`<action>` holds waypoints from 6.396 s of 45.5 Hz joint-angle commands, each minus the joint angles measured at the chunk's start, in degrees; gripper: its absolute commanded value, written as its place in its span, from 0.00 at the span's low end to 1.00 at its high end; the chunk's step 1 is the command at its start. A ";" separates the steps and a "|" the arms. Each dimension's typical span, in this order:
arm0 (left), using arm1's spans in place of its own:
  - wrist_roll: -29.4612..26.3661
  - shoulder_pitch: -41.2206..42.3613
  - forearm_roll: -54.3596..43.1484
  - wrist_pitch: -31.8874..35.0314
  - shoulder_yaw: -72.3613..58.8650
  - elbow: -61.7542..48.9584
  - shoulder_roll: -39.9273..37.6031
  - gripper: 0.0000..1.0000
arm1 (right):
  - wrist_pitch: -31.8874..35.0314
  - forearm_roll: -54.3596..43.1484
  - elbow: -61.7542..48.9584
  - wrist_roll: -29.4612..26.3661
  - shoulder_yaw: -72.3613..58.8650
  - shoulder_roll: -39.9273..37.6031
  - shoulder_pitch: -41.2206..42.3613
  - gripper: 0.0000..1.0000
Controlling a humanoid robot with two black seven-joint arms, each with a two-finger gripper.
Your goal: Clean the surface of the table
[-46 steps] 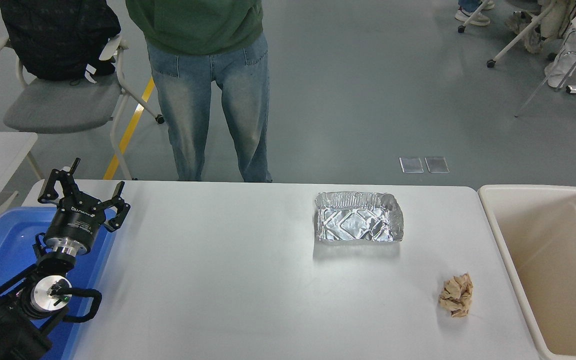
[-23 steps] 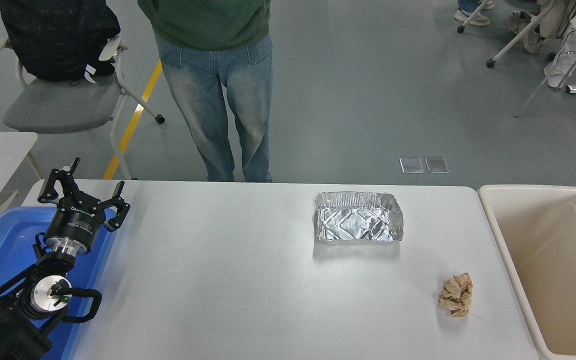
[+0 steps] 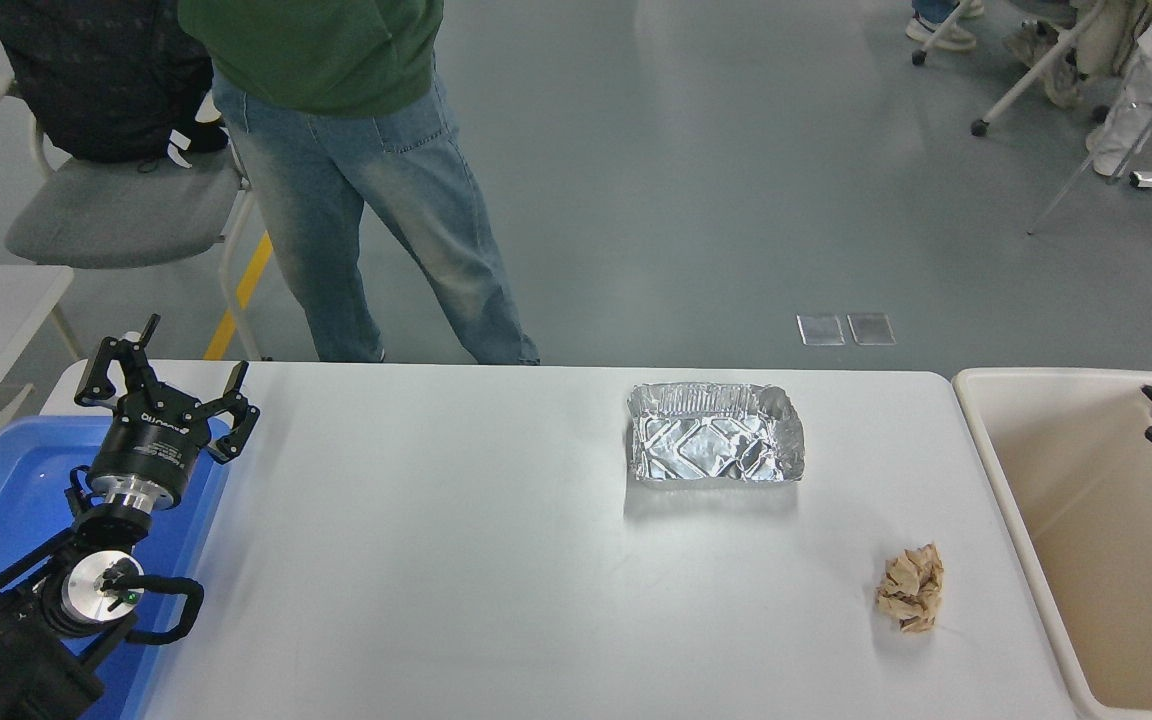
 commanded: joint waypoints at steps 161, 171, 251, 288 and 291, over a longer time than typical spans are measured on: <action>-0.01 0.09 0.00 -0.09 -0.18 0.00 -0.09 0.99 | -33.40 -70.01 -8.31 -7.09 -47.24 34.81 19.37 0.99; -0.01 0.09 0.00 -0.09 -0.18 0.00 -0.09 0.99 | -30.41 -65.27 -15.08 -7.00 -51.28 38.59 19.45 0.99; 0.08 0.09 0.00 -0.09 -0.18 -0.09 -0.09 0.99 | -27.33 -59.99 -29.24 -3.92 -53.30 44.39 14.53 0.72; -0.01 0.09 0.00 -0.09 -0.18 -0.09 0.00 0.99 | -24.87 -59.99 -29.76 -3.84 -53.83 44.39 13.92 0.00; 0.08 0.09 0.00 0.00 -0.18 -0.09 0.00 0.99 | -23.47 -59.99 -29.85 -3.83 -53.74 44.39 14.09 0.00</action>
